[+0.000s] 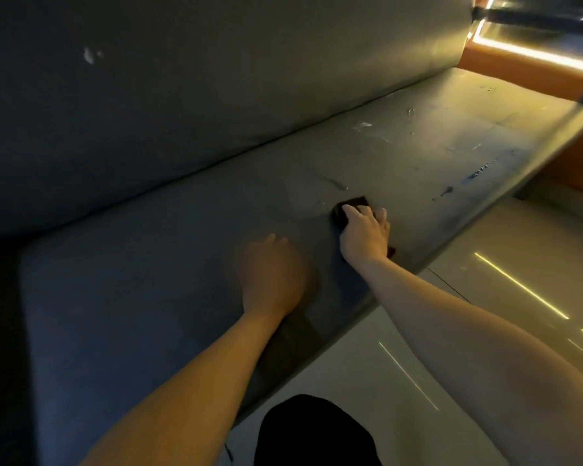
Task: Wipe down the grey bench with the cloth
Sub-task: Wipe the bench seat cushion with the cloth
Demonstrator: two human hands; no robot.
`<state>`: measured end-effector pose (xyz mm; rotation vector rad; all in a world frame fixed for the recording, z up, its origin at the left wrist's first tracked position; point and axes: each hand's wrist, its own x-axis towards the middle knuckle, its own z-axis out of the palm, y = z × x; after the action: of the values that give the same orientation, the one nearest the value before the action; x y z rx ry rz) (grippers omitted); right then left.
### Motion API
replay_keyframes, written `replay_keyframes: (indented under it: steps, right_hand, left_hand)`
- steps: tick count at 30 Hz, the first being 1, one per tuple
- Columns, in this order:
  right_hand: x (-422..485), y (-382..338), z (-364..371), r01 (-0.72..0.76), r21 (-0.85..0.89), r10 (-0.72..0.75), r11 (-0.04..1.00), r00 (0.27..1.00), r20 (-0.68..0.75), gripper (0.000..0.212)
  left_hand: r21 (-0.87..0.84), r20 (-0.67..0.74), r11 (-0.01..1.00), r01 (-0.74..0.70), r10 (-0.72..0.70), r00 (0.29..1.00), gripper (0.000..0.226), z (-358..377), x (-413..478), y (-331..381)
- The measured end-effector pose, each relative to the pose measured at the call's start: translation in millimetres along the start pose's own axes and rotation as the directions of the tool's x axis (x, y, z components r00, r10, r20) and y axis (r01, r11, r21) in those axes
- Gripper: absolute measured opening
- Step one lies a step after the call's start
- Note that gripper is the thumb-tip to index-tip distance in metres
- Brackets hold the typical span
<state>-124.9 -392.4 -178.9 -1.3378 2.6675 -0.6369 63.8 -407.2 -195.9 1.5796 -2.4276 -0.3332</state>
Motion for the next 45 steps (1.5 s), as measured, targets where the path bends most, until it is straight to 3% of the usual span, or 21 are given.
replay_keyframes:
  steps: [2,5,8,11,18,24,28,32,35,39,42,45]
  right_hand:
    - [0.9,-14.0,9.0,-0.005,0.067,0.003,0.998,0.999,0.037,0.053]
    - [-0.5,-42.0,24.8,0.180,0.178,-0.204,0.967,0.970,0.129,0.050]
    - [-6.1,-63.5,27.9,0.370,0.170,-0.403,0.914,0.881,0.248,0.049]
    - [3.7,-56.5,21.2,0.439,0.103,-0.450,0.893,0.855,0.259,0.052]
    - [35.2,-17.5,5.0,0.135,0.002,-0.134,0.991,0.981,0.139,0.054]
    - [1.9,-50.0,20.1,0.203,0.124,-0.225,0.971,0.952,0.209,0.053]
    - [-40.7,-44.2,18.3,0.321,0.144,-0.341,0.936,0.928,0.148,0.051]
    - [-65.0,-8.7,1.4,0.276,0.090,-0.285,0.957,0.953,0.102,0.050]
    - [-67.1,18.6,-12.6,0.190,0.035,-0.192,0.981,0.980,0.057,0.052]
    - [-68.6,49.3,-24.7,-0.023,0.016,0.023,1.000,1.000,-0.014,0.059]
    - [-81.1,38.4,-18.9,-0.161,0.129,0.172,0.979,0.982,-0.080,0.057]
    - [-103.0,7.6,-6.2,-0.084,0.277,0.119,0.957,0.986,-0.113,0.047]
  left_hand:
    - [-0.030,0.016,0.999,0.020,-0.019,1.000,0.059,-0.7,1.3,0.2]
    - [-0.143,0.025,0.987,0.076,-0.074,0.997,0.057,-4.4,5.4,-2.5]
    - [-0.134,0.002,0.989,0.061,-0.061,0.998,0.055,-4.2,3.7,-2.9]
    - [-0.072,0.004,0.997,0.028,-0.028,1.000,0.053,-2.5,2.2,-2.7]
    - [-0.041,0.020,0.999,0.017,-0.016,1.000,0.054,2.3,5.0,-3.8]
    - [-0.047,0.017,0.998,-0.039,0.040,0.999,0.052,3.7,9.2,-7.7]
    - [-0.104,-0.058,0.988,-0.115,0.110,0.992,0.044,4.3,8.0,-11.5]
    - [-0.048,-0.101,0.946,-0.320,0.314,0.944,0.039,1.2,-1.6,-4.0]
    - [0.026,0.021,0.897,-0.442,0.441,0.897,0.051,0.1,-13.0,6.0]
    - [0.055,0.171,0.903,-0.426,0.411,0.895,0.072,-0.3,-26.4,11.9]
    - [0.073,0.206,0.910,-0.409,0.387,0.899,0.075,0.2,-27.4,14.5]
    - [0.069,0.211,0.909,-0.411,0.389,0.897,0.070,0.3,-27.6,14.9]
